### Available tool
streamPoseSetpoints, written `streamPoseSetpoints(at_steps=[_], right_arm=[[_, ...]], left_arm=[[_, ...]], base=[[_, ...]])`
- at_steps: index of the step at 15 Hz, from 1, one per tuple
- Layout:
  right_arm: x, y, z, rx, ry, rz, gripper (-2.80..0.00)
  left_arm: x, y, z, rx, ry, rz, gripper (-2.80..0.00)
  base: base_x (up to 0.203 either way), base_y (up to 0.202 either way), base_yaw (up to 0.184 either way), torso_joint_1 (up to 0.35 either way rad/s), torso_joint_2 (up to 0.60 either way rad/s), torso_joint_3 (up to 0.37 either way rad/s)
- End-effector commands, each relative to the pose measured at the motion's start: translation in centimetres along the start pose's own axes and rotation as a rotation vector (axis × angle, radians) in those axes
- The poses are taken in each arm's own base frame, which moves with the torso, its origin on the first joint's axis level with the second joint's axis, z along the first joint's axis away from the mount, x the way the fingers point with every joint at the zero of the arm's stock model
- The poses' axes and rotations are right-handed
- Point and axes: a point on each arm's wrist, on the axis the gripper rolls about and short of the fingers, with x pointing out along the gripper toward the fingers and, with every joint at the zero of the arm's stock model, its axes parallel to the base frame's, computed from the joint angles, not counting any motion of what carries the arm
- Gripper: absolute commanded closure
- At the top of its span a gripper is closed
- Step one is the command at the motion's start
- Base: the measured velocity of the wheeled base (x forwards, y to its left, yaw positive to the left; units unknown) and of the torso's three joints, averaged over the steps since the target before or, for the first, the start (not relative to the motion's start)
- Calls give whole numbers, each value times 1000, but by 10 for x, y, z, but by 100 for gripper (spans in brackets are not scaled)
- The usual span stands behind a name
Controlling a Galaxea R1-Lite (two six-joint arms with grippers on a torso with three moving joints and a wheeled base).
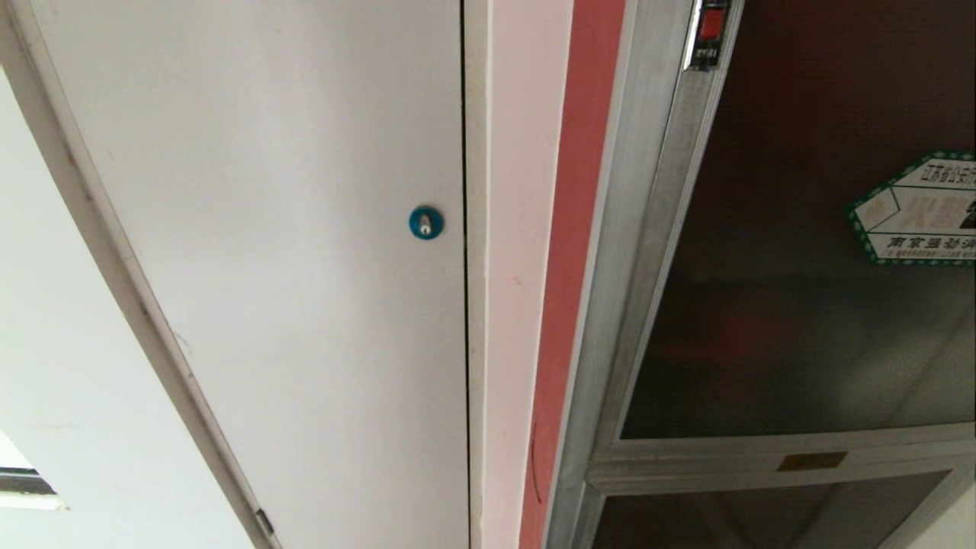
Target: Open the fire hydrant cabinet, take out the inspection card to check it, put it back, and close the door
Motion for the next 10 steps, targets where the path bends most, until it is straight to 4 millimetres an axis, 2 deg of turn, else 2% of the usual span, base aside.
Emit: streamPoseSetpoints(at_steps=[1,6,10], right_arm=[[-21,8,10,58,-12,18,0],[2,-3,-25,147,119,-58,0],[17,-9,-42,193,162,-75,0]], left_arm=[[0,0,0,0,1,1,0],[0,0,0,0,1,1,0],[0,0,0,0,1,1,0]], base=[[0,0,0,0,0,0],[0,0,0,0,0,0],[0,0,0,0,0,0]])
